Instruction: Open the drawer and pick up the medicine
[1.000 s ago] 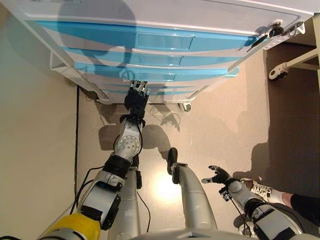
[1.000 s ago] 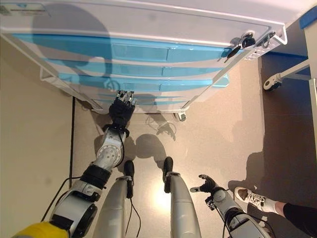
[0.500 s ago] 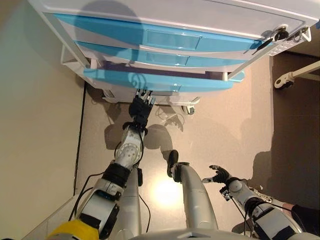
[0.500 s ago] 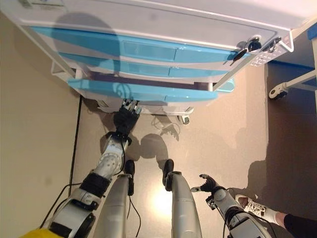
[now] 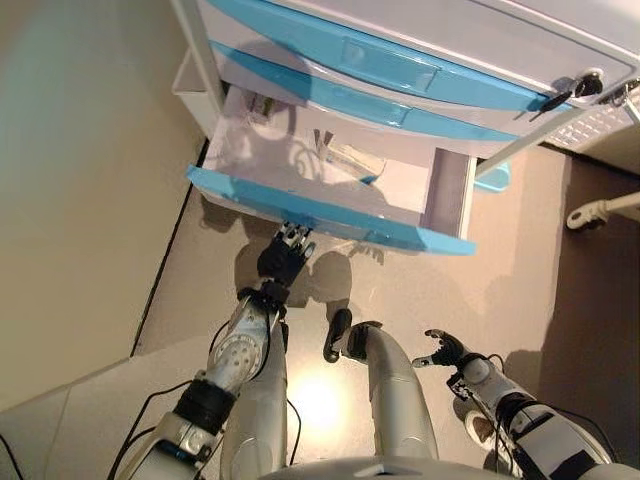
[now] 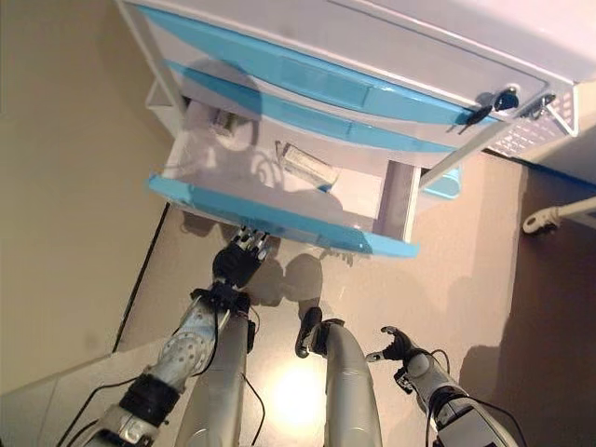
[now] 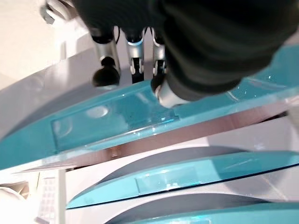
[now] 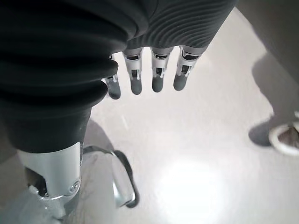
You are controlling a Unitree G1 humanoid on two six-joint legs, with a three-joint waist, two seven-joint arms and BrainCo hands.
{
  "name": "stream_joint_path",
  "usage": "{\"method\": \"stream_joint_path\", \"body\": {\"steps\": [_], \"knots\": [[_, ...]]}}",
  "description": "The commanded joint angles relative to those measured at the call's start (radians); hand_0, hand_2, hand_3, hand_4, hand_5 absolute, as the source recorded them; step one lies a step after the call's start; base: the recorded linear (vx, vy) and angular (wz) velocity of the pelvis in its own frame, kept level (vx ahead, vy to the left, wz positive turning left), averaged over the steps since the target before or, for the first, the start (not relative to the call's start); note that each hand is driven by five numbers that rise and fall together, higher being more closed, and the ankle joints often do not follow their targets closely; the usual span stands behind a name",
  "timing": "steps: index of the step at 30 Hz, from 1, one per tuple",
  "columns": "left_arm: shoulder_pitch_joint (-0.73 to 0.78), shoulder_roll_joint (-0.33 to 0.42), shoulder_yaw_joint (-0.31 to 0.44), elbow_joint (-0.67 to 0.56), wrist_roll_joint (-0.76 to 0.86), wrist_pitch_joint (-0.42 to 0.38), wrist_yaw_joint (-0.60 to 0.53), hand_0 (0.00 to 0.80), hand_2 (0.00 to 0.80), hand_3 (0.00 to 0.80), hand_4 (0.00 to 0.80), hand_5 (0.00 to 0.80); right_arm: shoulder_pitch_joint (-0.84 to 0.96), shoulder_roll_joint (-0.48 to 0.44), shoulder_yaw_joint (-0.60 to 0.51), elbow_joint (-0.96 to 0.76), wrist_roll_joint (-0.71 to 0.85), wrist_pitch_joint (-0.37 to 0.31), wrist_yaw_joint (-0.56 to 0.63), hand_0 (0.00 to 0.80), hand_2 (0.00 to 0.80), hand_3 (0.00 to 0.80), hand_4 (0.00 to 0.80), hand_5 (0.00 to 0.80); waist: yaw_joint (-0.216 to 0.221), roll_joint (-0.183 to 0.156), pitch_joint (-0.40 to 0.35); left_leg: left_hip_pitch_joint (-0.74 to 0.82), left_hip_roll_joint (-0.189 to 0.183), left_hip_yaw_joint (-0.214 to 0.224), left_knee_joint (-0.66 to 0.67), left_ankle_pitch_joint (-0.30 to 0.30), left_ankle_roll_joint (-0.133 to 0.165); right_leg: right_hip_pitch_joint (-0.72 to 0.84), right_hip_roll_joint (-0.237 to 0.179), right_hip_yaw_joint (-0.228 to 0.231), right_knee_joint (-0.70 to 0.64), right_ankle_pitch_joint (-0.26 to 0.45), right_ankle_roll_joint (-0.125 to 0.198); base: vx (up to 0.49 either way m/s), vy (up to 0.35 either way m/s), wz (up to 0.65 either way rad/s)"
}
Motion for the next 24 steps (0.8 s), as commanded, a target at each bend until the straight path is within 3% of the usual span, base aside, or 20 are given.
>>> {"method": "stream_joint_path", "body": {"steps": [1,6,11,18,19,20,21,24], "knots": [[0.071,-0.01,0.09,-0.414,-0.004,-0.062,-0.222,0.8,0.8,0.8,0.8,0.8,0.1,-0.045,0.006,0.031,-0.038,-0.001,-0.008,0.0,0.0,0.0,0.0,0.0,0.062,0.053,-0.075,-0.025,-0.058,0.002,0.001,0.047,0.079,0.022,0.005,-0.048,-0.032,0.099,0.05,-0.01,-0.051,0.39],[0.246,0.04,0.193,-0.432,-0.043,-0.035,-0.228,0.8,0.8,0.8,0.8,0.8,0.126,-0.052,-0.024,0.033,-0.056,0.001,-0.007,0.0,0.0,0.0,0.0,0.0,0.099,0.076,-0.075,0.018,-0.072,-0.012,-0.025,0.052,0.08,0.074,-0.008,-0.064,-0.044,0.084,0.049,-0.002,-0.004,0.3],[0.347,0.075,0.213,-0.397,-0.101,0.016,-0.215,0.8,0.8,0.8,0.8,0.8,0.126,-0.058,-0.028,0.035,-0.079,0.014,-0.008,0.0,0.0,0.0,0.0,0.0,0.112,0.093,-0.07,0.046,-0.074,-0.003,-0.031,0.048,0.089,0.107,-0.014,-0.058,-0.059,0.085,0.055,-0.008,0.032,0.08],[0.488,0.096,0.239,-0.187,-0.173,0.115,-0.171,0.8,0.8,0.8,0.8,0.8,0.127,-0.083,-0.027,0.02,-0.111,0.031,-0.002,0.0,0.0,0.0,0.0,0.0,0.109,0.113,-0.072,0.09,-0.066,0.021,-0.048,0.043,0.1,0.145,-0.017,-0.034,-0.076,0.09,0.067,0.02,0.037,-0.03],[0.533,0.09,0.258,-0.09,-0.186,0.138,-0.152,0.8,0.8,0.8,0.8,0.8,0.128,-0.088,-0.033,0.021,-0.116,0.037,-0.002,0.0,0.0,0.0,0.0,0.0,0.107,0.118,-0.077,0.109,-0.064,0.027,-0.061,0.04,0.102,0.163,-0.016,-0.026,-0.091,0.092,0.071,0.06,0.022,-0.02],[0.553,0.086,0.283,-0.009,-0.178,0.138,-0.137,0.549,0.549,0.549,0.549,0.549,0.128,-0.093,-0.039,0.021,-0.119,0.04,-0.002,0.0,0.0,0.0,0.0,0.0,0.104,0.122,-0.083,0.122,-0.06,0.03,-0.073,0.04,0.103,0.172,-0.016,-0.023,-0.099,0.093,0.074,0.078,0.032,-0.02],[0.569,0.08,0.289,0.036,-0.176,0.15,-0.133,0.0,0.0,0.0,0.0,0.0,0.126,-0.098,-0.043,0.017,-0.12,0.043,-0.002,0.0,0.0,0.0,0.0,0.0,0.101,0.125,-0.085,0.132,-0.059,0.035,-0.082,0.04,0.103,0.179,-0.017,-0.019,-0.106,0.091,0.076,0.068,0.032,-0.06],[0.613,0.069,0.279,0.057,-0.166,0.125,-0.119,0.0,0.0,0.0,0.0,0.0,0.123,-0.113,-0.049,0.003,-0.117,0.048,-0.017,0.0,0.0,0.0,0.0,0.0,0.089,0.131,-0.093,0.159,-0.056,0.049,-0.101,0.033,0.109,0.194,-0.016,-0.003,-0.117,0.088,0.08,0.068,0.036,-0.09]]}}
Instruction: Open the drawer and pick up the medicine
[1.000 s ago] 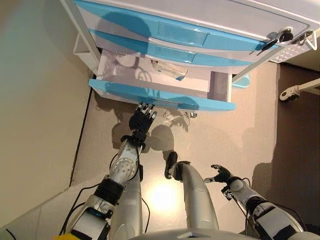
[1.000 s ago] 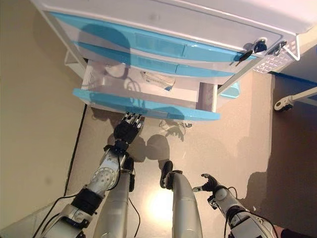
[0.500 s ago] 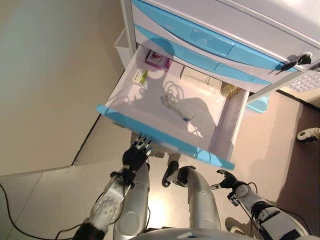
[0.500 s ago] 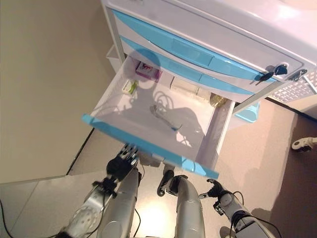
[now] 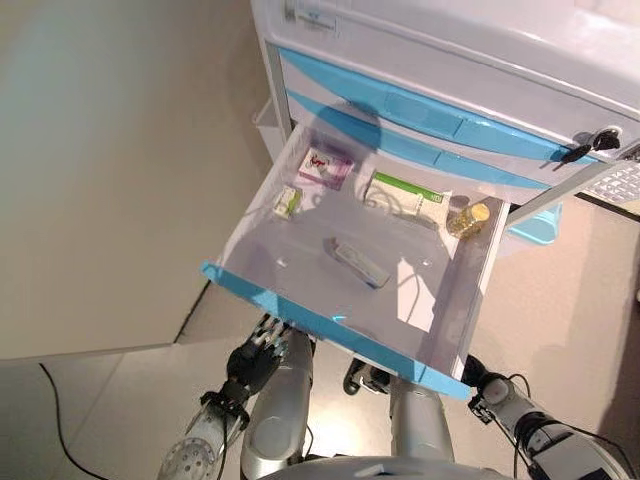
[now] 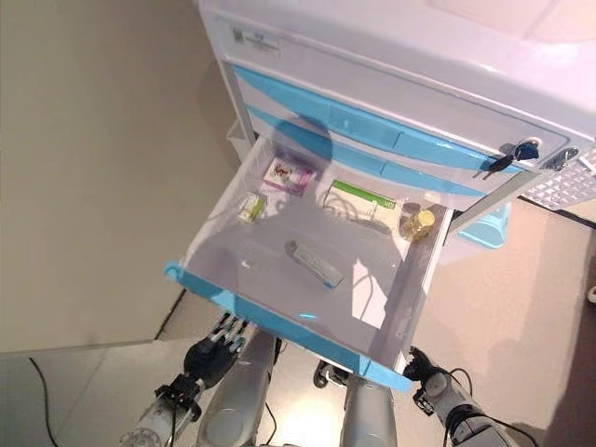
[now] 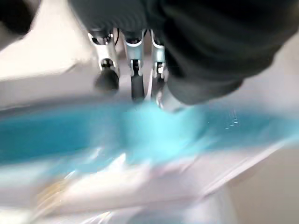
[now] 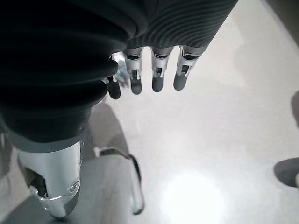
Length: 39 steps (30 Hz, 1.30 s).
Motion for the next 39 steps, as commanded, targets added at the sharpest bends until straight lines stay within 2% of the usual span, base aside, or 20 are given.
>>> {"method": "stream_joint_path", "body": {"steps": [1,10,12,15,16,17,18,20,21,25,26,28,30,31,32,33,34,36,38,39], "knots": [[0.124,0.038,-0.005,-0.154,-0.004,-0.046,-0.002,0.0,0.0,0.0,0.0,0.0,0.023,-0.068,0.011,0.003,-0.022,0.017,-0.021,0.0,0.0,0.0,0.0,0.0,-0.017,-0.018,-0.034,-0.035,-0.045,0.092,0.014,0.018,0.119,-0.001,0.001,0.055,-0.061,0.142,0.09,0.06,0.032,-0.03],[0.175,0.023,0.04,-0.106,0.133,-0.134,0.1,0.0,0.0,0.0,0.0,0.0,0.053,-0.081,-0.023,-0.045,0.021,0.016,-0.073,0.0,0.0,0.0,0.0,0.0,-0.046,-0.013,-0.044,-0.002,-0.034,0.114,-0.033,0.017,0.125,0.031,0.011,0.081,-0.128,0.156,0.093,0.066,0.009,-0.06],[0.191,0.028,0.045,-0.172,0.243,-0.159,0.154,0.0,0.0,0.0,0.0,0.0,0.066,-0.076,-0.034,-0.06,0.045,0.014,-0.095,0.0,0.0,0.0,0.0,0.0,-0.049,-0.014,-0.052,0.005,-0.032,0.123,-0.061,0.022,0.126,0.041,0.018,0.091,-0.173,0.174,0.099,0.08,0.022,-0.09],[0.191,0.037,0.053,-0.178,0.374,-0.155,0.172,0.0,0.0,0.0,0.0,0.0,0.073,-0.068,-0.049,-0.063,0.074,0.013,-0.104,0.0,0.0,0.0,0.0,0.0,-0.051,-0.016,-0.056,0.016,-0.03,0.13,-0.086,0.026,0.126,0.051,0.025,0.099,-0.208,0.19,0.106,0.069,0.023,-0.16],[0.185,0.04,0.065,-0.166,0.545,-0.149,0.192,0.0,0.0,0.0,0.0,0.0,0.085,-0.053,-0.059,-0.069,0.094,0.01,-0.107,0.0,0.0,0.0,0.0,0.0,-0.051,-0.02,-0.066,0.031,-0.025,0.143,-0.115,0.03,0.126,0.065,0.034,0.116,-0.249,0.208,0.114,0.063,0.026,-0.14],[0.185,0.039,0.065,-0.166,0.546,-0.149,0.192,0.0,0.0,0.0,0.0,0.0,0.085,-0.053,-0.059,-0.069,0.094,0.01,-0.107,0.0,0.0,0.0,0.0,0.0,-0.051,-0.02,-0.065,0.033,-0.025,0.144,-0.116,0.03,0.126,0.065,0.034,0.117,-0.25,0.208,0.114,0.139,0.052,-0.25],[0.149,0.046,0.044,-0.108,0.734,-0.133,0.191,0.0,0.0,0.0,0.0,0.0,0.087,-0.034,-0.065,-0.066,0.127,0.006,-0.112,0.0,0.0,0.0,0.0,0.0,-0.054,-0.028,-0.079,0.064,-0.019,0.158,-0.165,0.039,0.123,0.093,0.042,0.133,-0.304,0.228,0.124,0.117,0.035,-0.37],[0.115,0.065,0.026,-0.044,0.922,-0.116,0.171,0.0,0.0,0.0,0.0,0.0,0.089,-0.025,-0.068,-0.053,0.145,0.004,-0.108,0.0,0.0,0.0,0.0,0.0,-0.057,-0.034,-0.088,0.099,-0.016,0.167,-0.209,0.051,0.12,0.125,0.047,0.143,-0.35,0.246,0.133,0.105,0.05,-0.42],[0.091,0.077,0.007,-0.026,1.011,-0.121,0.158,0.0,0.0,0.0,0.0,0.0,0.09,-0.021,-0.073,-0.044,0.155,0.005,-0.106,0.0,0.0,0.0,0.0,0.0,-0.062,-0.034,-0.092,0.11,-0.016,0.177,-0.241,0.085,0.121,0.135,0.048,0.14,-0.385,0.278,0.13,0.065,0.064,-0.28],[0.046,0.072,-0.036,0.05,1.152,-0.107,0.122,0.0,0.0,0.0,0.0,0.0,0.118,-0.004,-0.105,-0.024,0.203,0.002,-0.09,0.0,0.0,0.0,0.0,0.0,-0.087,-0.043,-0.124,0.223,-0.013,0.199,-0.365,0.111,0.108,0.224,0.061,0.156,-0.502,0.325,0.155,0.132,0.061,-0.22],[0.048,0.078,-0.021,0.053,1.157,-0.105,0.115,0.0,0.0,0.0,0.0,0.0,0.129,-0.006,-0.114,-0.022,0.212,0.002,-0.08,0.0,0.0,0.0,0.0,0.0,-0.089,-0.042,-0.131,0.246,-0.012,0.203,-0.385,0.115,0.107,0.242,0.063,0.161,-0.523,0.332,0.158,0.148,0.069,-0.21],[0.024,0.096,-0.007,0.181,1.202,-0.112,0.106,0.0,0.0,0.0,0.0,0.0,0.155,-0.017,-0.143,-0.027,0.243,-0.006,-0.06,0.0,0.0,0.0,0.0,0.0,-0.104,-0.039,-0.146,0.3,-0.012,0.217,-0.441,0.128,0.1,0.284,0.068,0.167,-0.576,0.351,0.17,0.149,0.086,-0.29],[0.017,0.095,-0.005,0.19,1.215,-0.109,0.102,0.0,0.0,0.0,0.0,0.0,0.164,-0.018,-0.153,-0.027,0.25,-0.005,-0.05,0.0,0.0,0.0,0.0,0.0,-0.107,-0.039,-0.158,0.319,-0.013,0.221,-0.462,0.135,0.1,0.299,0.07,0.171,-0.6,0.36,0.173,0.127,0.06,-0.29],[-0.076,0.042,-0.023,0.443,1.321,-0.108,0.125,0.0,0.0,0.0,0.0,0.0,0.191,-0.007,-0.164,-0.031,0.262,-0.016,-0.035,0.0,0.0,0.0,0.0,0.0,-0.123,-0.048,-0.179,0.36,-0.008,0.232,-0.504,0.143,0.095,0.337,0.076,0.178,-0.645,0.371,0.181,0.103,0.035,-0.19],[-0.08,0.04,-0.024,0.448,1.321,-0.111,0.125,0.0,0.0,0.0,0.0,0.0,0.19,-0.008,-0.164,-0.032,0.262,-0.015,-0.034,0.0,0.0,0.0,0.0,0.0,-0.122,-0.047,-0.177,0.364,-0.008,0.232,-0.507,0.144,0.095,0.339,0.076,0.178,-0.647,0.371,0.181,0.196,0.061,-0.2],[-0.153,-0.007,0.003,0.655,1.359,-0.112,0.15,0.0,0.0,0.0,0.0,0.0,0.204,-0.005,-0.17,-0.024,0.26,-0.019,-0.02,0.0,0.0,0.0,0.0,0.0,-0.132,-0.054,-0.199,0.403,-0.001,0.246,-0.547,0.151,0.092,0.368,0.08,0.186,-0.679,0.383,0.187,0.15,0.038,-0.15],[-0.184,-0.022,0.01,0.737,1.382,-0.115,0.156,0.0,0.0,0.0,0.0,0.0,0.21,-0.012,-0.17,-0.031,0.259,-0.023,-0.01,0.0,0.0,0.0,0.0,0.0,-0.137,-0.057,-0.212,0.426,0.002,0.25,-0.571,0.155,0.09,0.385,0.082,0.188,-0.695,0.387,0.188,0.191,0.05,-0.3],[-0.218,-0.031,0.017,0.834,1.41,-0.12,0.162,0.0,0.0,0.0,0.0,0.0,0.223,-0.033,-0.168,-0.064,0.248,-0.024,0.003,0.0,0.0,0.0,0.0,0.0,-0.143,-0.061,-0.228,0.464,0.004,0.262,-0.606,0.162,0.084,0.41,0.087,0.198,-0.721,0.396,0.191,0.133,0.036,-0.35],[-0.226,-0.029,0.017,0.856,1.431,-0.12,0.162,0.0,0.0,0.0,0.0,0.0,0.233,-0.059,-0.164,-0.118,0.234,-0.025,0.016,0.0,0.0,0.0,0.0,0.0,-0.15,-0.063,-0.237,0.48,0.006,0.267,-0.62,0.164,0.082,0.421,0.088,0.201,-0.73,0.399,0.192,0.102,0.028,-0.25],[-0.218,-0.021,0.034,0.882,1.452,-0.117,0.152,0.0,0.0,0.0,0.0,0.0,0.264,-0.11,-0.18,-0.233,0.219,-0.032,0.043,0.0,0.0,0.0,0.0,0.0,-0.156,-0.069,-0.251,0.507,0.007,0.28,-0.64,0.165,0.078,0.444,0.091,0.21,-0.747,0.404,0.197,0.078,0.017,-0.18]]}}
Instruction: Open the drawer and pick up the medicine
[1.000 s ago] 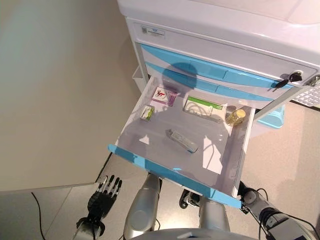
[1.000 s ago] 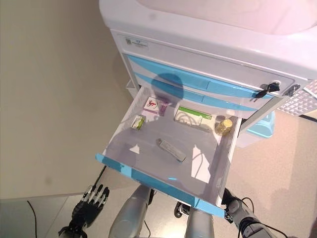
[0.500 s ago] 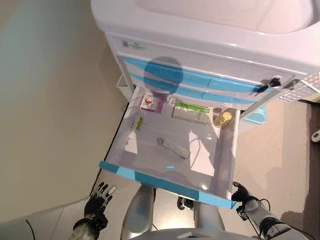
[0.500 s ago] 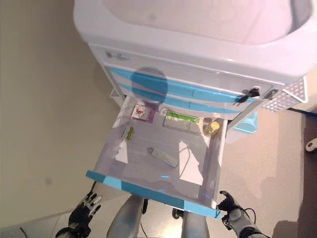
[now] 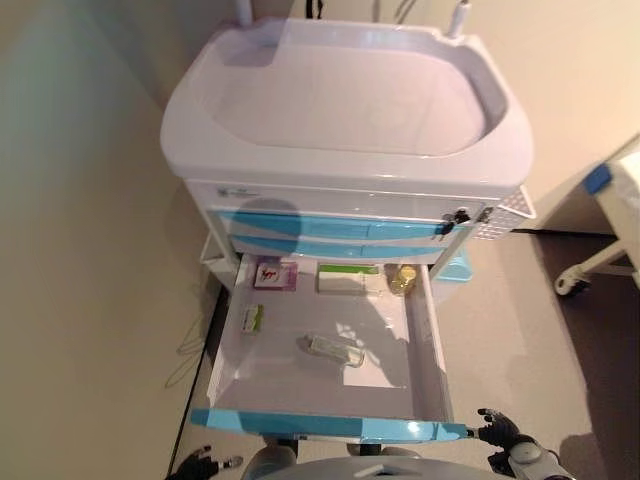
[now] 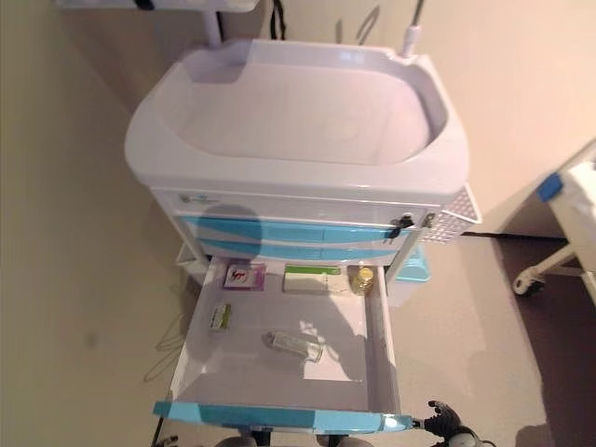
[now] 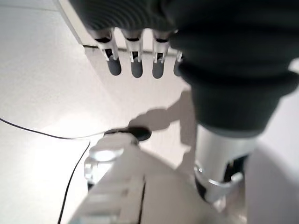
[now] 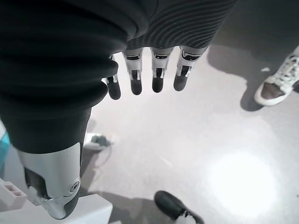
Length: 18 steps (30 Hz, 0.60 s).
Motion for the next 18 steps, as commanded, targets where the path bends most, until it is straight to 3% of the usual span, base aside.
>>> {"method": "stream_joint_path", "body": {"steps": [1,2,4,5,7,8,9,10,11,12,13,15,16,18], "knots": [[0.011,0.019,0.035,-0.006,0.065,-0.015,0.002,0.0,0.0,0.0,0.0,0.0,-0.001,-0.1,-0.01,-0.135,-0.019,-0.034,0.032,0.0,0.0,0.0,0.0,0.0,-0.008,-0.002,0.013,0.015,-0.039,0.012,-0.086,0.057,0.006,0.008,0.002,0.022,-0.031,0.086,0.075,0.134,0.047,-0.16],[0.039,0.027,0.028,-0.085,0.067,-0.021,-0.023,0.0,0.0,0.0,0.0,0.0,0.03,-0.18,-0.02,-0.271,-0.039,-0.029,0.082,0.0,0.0,0.0,0.0,0.0,-0.015,-0.001,0.002,0.032,-0.039,0.02,-0.093,0.054,0.005,0.022,0.003,0.025,-0.039,0.088,0.078,0.058,0.03,-0.08],[0.057,0.022,0.03,-0.084,0.066,-0.022,-0.039,0.0,0.0,0.0,0.0,0.0,0.06,-0.23,-0.031,-0.359,-0.055,-0.025,0.115,0.0,0.0,0.0,0.0,0.0,-0.017,-0.001,-0.003,0.04,-0.038,0.022,-0.097,0.053,0.004,0.031,0.004,0.025,-0.043,0.089,0.08,0.07,0.041,-0.14],[0.066,0.016,0.03,-0.047,0.081,-0.017,-0.054,0.0,0.0,0.0,0.0,0.0,0.1,-0.327,-0.045,-0.499,-0.068,-0.04,0.179,0.0,0.0,0.0,0.0,0.0,-0.022,-0.007,-0.014,0.049,-0.037,0.023,-0.1,0.051,0.001,0.042,0.003,0.023,-0.05,0.088,0.082,0.074,0.047,-0.2],[0.062,0.003,0.047,0.007,0.103,-0.009,-0.051,0.0,0.0,0.0,0.0,0.0,0.139,-0.428,-0.07,-0.668,-0.055,-0.049,0.25,0.0,0.0,0.0,0.0,0.0,-0.026,-0.016,-0.024,0.057,-0.037,0.026,-0.1,0.046,-0.002,0.053,0.003,0.022,-0.057,0.087,0.085,0.049,0.027,-0.06],[0.061,0.002,0.046,0.007,0.103,-0.01,-0.051,0.0,0.0,0.0,0.0,0.0,0.144,-0.43,-0.074,-0.673,-0.054,-0.046,0.252,0.0,0.0,0.0,0.0,0.0,-0.025,-0.014,-0.024,0.058,-0.037,0.025,-0.1,0.045,-0.002,0.054,0.003,0.022,-0.057,0.087,0.085,0.034,0.024,0.02],[0.054,-0.008,0.064,0.034,0.113,-0.006,-0.055,0.0,0.0,0.0,0.0,0.0,0.185,-0.494,-0.113,-0.808,0.043,-0.048,0.322,0.0,0.0,0.0,0.0,0.0,-0.027,-0.021,-0.03,0.064,-0.036,0.028,-0.1,0.042,-0.003,0.061,0.001,0.022,-0.061,0.085,0.086,0.0,0.0,0.0],[0.054,-0.009,0.063,0.034,0.113,-0.006,-0.055,0.0,0.0,0.0,0.0,0.0,0.188,-0.495,-0.116,-0.811,0.044,-0.046,0.323,0.0,0.0,0.0,0.0,0.0,-0.026,-0.02,-0.03,0.064,-0.036,0.027,-0.1,0.041,-0.003,0.062,0.001,0.022,-0.061,0.085,0.086,0.036,0.024,-0.01],[0.041,-0.011,0.088,0.075,0.121,0.0,-0.058,0.0,0.0,0.0,0.0,0.0,0.205,-0.557,-0.129,-0.935,0.182,-0.038,0.409,0.0,0.0,0.0,0.0,0.0,-0.022,-0.033,-0.038,0.07,-0.037,0.027,-0.1,0.037,-0.006,0.07,0.001,0.021,-0.068,0.084,0.086,0.0,0.0,0.0],[0.04,-0.012,0.087,0.075,0.121,0.0,-0.058,0.0,0.0,0.0,0.0,0.0,0.209,-0.558,-0.133,-0.939,0.183,-0.036,0.411,0.0,0.0,0.0,0.0,0.0,-0.022,-0.032,-0.038,0.071,-0.037,0.026,-0.1,0.037,-0.006,0.071,0.001,0.021,-0.068,0.084,0.086,0.037,0.007,-0.02],[0.029,-0.01,0.106,0.101,0.121,-0.002,-0.07,0.0,0.0,0.0,0.0,0.0,0.215,-0.623,-0.123,-1.037,0.303,-0.029,0.483,0.0,0.0,0.0,0.0,0.0,-0.015,-0.041,-0.045,0.073,-0.037,0.028,-0.1,0.035,-0.009,0.079,0.001,0.018,-0.076,0.082,0.085,0.0,0.0,0.0],[0.027,-0.01,0.116,0.11,0.123,-0.002,-0.076,0.0,0.0,0.0,0.0,0.0,0.213,-0.662,-0.114,-1.078,0.354,-0.015,0.517,0.0,0.0,0.0,0.0,0.0,-0.011,-0.044,-0.049,0.074,-0.036,0.027,-0.1,0.034,-0.011,0.083,0.001,0.016,-0.08,0.082,0.085,0.0,0.0,0.0],[0.027,-0.007,0.13,0.118,0.128,-0.002,-0.085,0.0,0.0,0.0,0.0,0.0,0.19,-0.746,-0.093,-1.162,0.469,0.02,0.585,0.0,0.0,0.0,0.0,0.0,0.0,-0.054,-0.057,0.073,-0.034,0.024,-0.1,0.033,-0.014,0.086,0.002,0.009,-0.084,0.079,0.084,0.0,0.0,0.0],[0.027,-0.009,0.132,0.122,0.132,-0.003,-0.087,0.0,0.0,0.0,0.0,0.0,0.19,-0.767,-0.09,-1.178,0.519,0.024,0.585,0.0,0.0,0.0,0.0,0.0,0.002,-0.056,-0.059,0.072,-0.034,0.023,-0.1,0.033,-0.015,0.088,0.002,0.006,-0.086,0.079,0.083,0.006,-0.007,0.02]]}}
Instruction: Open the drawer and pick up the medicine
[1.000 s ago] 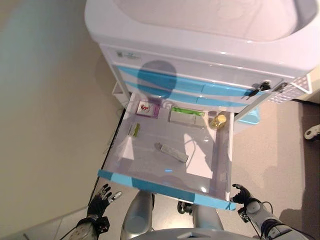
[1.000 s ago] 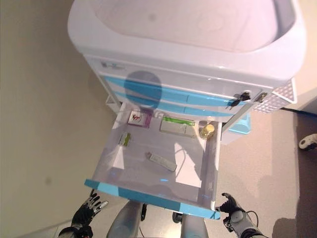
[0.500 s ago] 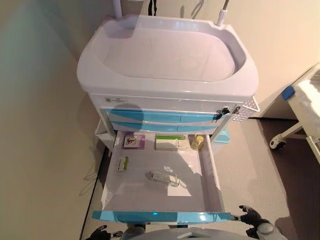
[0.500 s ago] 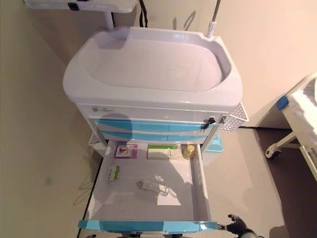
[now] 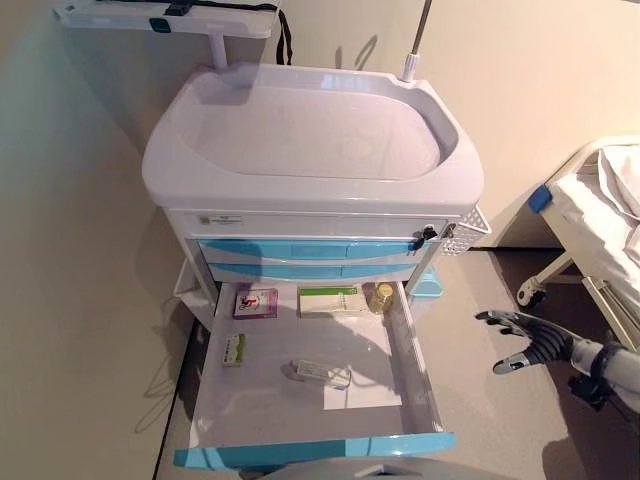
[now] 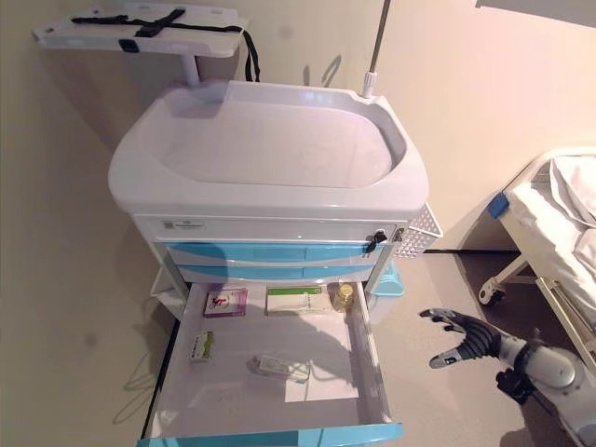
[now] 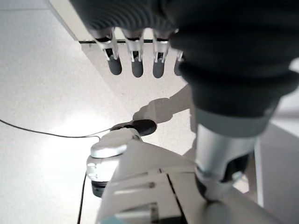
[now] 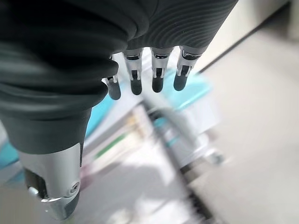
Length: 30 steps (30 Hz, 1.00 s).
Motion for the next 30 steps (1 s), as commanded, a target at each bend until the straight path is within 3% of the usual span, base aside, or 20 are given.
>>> {"method": "stream_joint_path", "body": {"steps": [1,5,9,15,22,25,30], "knots": [[-0.037,-0.01,0.038,0.076,0.052,-0.006,-0.028,0.0,0.0,0.0,0.0,0.0,-0.074,-0.103,0.036,-0.082,0.271,0.024,0.089,0.0,0.0,0.0,0.0,0.0,0.054,-0.033,-0.023,-0.047,-0.023,-0.013,0.0,0.011,-0.021,-0.032,0.001,-0.009,0.045,0.021,0.071,0.013,-0.011,0.06],[-0.034,-0.004,0.042,0.084,0.058,-0.009,-0.023,0.0,0.0,0.0,0.0,0.0,-0.163,-0.2,0.121,-0.156,0.416,0.056,0.13,0.0,0.0,0.0,0.0,0.0,0.067,-0.046,-0.031,-0.051,-0.022,-0.022,0.0,0.012,-0.027,-0.027,0.002,-0.022,0.038,0.018,0.069,0.013,-0.013,0.07],[-0.03,-0.003,0.049,0.091,0.058,-0.009,-0.016,0.0,0.0,0.0,0.0,0.0,-0.224,-0.2,0.183,-0.183,0.511,0.072,0.129,0.0,0.0,0.0,0.0,0.0,0.076,-0.053,-0.032,-0.054,-0.02,-0.029,0.0,0.014,-0.029,-0.027,0.002,-0.031,0.04,0.015,0.067,0.009,-0.019,0.11],[-0.033,0.003,0.052,0.107,0.065,0.0,-0.003,0.0,0.0,0.0,0.0,0.0,-0.316,-0.099,0.306,-0.192,0.622,0.081,0.087,0.0,0.0,0.0,0.0,0.0,0.099,-0.06,-0.028,-0.055,-0.018,-0.051,0.0,0.015,-0.03,-0.018,0.003,-0.052,0.041,0.005,0.062,0.017,-0.028,0.16],[-0.048,0.02,0.048,0.117,0.065,0.008,0.02,0.0,0.0,0.0,0.0,0.0,-0.421,0.105,0.45,-0.165,0.658,0.095,0.022,0.0,0.0,0.0,0.0,0.0,0.139,-0.063,0.004,-0.072,-0.015,-0.099,0.0,0.03,-0.028,-0.019,0.003,-0.092,0.053,-0.012,0.05,-0.003,-0.043,0.21],[-0.018,0.011,0.015,0.014,0.047,0.0,0.015,0.0,0.0,0.0,0.0,0.0,-0.393,0.16,0.429,-0.137,0.639,0.098,-0.009,0.0,0.0,0.0,0.0,0.0,0.164,-0.05,0.029,-0.09,-0.018,-0.127,0.0,0.041,-0.023,-0.024,0.001,-0.119,0.056,-0.01,0.047,-0.067,-0.056,0.35],[-0.013,0.014,-0.024,0.032,0.024,-0.008,0.018,0.0,0.0,0.0,0.0,0.0,-0.354,0.287,0.411,-0.093,0.593,0.058,-0.052,0.0,0.0,0.0,0.0,0.0,0.173,-0.035,0.06,-0.123,-0.021,-0.166,0.003,0.06,-0.019,-0.041,0.0,-0.154,0.061,-0.01,0.044,-0.061,-0.024,0.42]]}}
